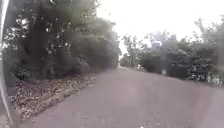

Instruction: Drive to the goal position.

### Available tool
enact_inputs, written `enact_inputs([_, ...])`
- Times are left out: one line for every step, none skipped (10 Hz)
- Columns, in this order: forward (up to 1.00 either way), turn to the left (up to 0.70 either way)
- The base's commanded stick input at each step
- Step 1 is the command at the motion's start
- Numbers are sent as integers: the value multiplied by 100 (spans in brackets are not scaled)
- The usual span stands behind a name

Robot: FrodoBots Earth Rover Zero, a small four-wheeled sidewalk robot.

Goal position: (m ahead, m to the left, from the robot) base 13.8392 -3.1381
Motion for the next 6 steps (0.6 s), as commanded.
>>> enact_inputs([70,1])
enact_inputs([70,1])
enact_inputs([70,1])
enact_inputs([70,1])
enact_inputs([70,1])
enact_inputs([70,1])
